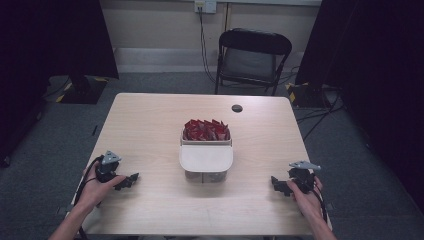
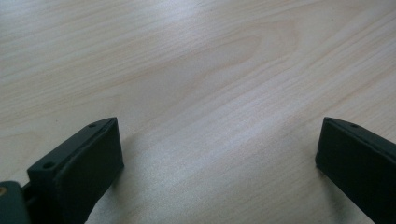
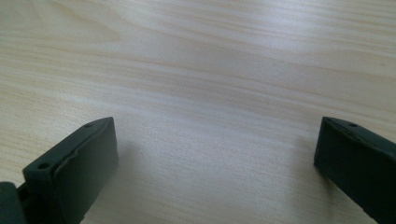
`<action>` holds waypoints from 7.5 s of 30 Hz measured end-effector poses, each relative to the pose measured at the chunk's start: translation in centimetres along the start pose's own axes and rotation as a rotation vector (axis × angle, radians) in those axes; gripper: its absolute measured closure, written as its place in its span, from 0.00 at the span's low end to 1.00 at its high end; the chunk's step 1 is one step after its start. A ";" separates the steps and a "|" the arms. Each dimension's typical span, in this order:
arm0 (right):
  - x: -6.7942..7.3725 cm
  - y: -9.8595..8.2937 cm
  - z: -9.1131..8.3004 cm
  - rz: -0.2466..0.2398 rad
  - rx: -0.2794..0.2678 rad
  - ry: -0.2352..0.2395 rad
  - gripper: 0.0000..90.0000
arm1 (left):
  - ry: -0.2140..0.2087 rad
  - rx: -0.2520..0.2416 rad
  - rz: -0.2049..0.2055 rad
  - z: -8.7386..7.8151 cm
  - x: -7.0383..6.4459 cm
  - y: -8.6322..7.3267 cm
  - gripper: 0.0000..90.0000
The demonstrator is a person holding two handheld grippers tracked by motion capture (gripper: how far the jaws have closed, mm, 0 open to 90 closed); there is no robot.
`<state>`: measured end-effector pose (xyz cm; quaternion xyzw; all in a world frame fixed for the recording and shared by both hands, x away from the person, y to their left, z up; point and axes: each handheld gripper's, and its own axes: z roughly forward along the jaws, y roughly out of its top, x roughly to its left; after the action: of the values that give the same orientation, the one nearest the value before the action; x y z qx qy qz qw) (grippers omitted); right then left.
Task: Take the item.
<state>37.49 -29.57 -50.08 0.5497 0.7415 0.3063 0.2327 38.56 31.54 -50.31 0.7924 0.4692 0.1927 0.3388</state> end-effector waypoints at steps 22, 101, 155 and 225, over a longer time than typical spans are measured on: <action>0.0 0.1 -0.3 -0.002 -0.015 0.013 0.12 | 0.000 0.000 0.000 0.0 0.0 0.0 0.00; 5.0 10.5 -5.6 -0.082 -0.266 0.429 0.48 | -0.002 0.003 0.004 0.0 0.0 0.0 0.00; 11.3 16.1 -0.2 -0.162 -0.250 0.568 0.70 | -0.002 0.005 0.007 0.0 0.1 0.0 0.00; 10.8 17.1 -2.6 -0.153 -0.336 0.624 1.00 | -0.002 0.006 0.006 0.0 0.1 0.0 0.00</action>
<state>44.10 -16.17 -36.19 0.3270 0.7551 0.5586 0.1046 38.59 31.59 -50.26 0.7950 0.4669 0.1915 0.3366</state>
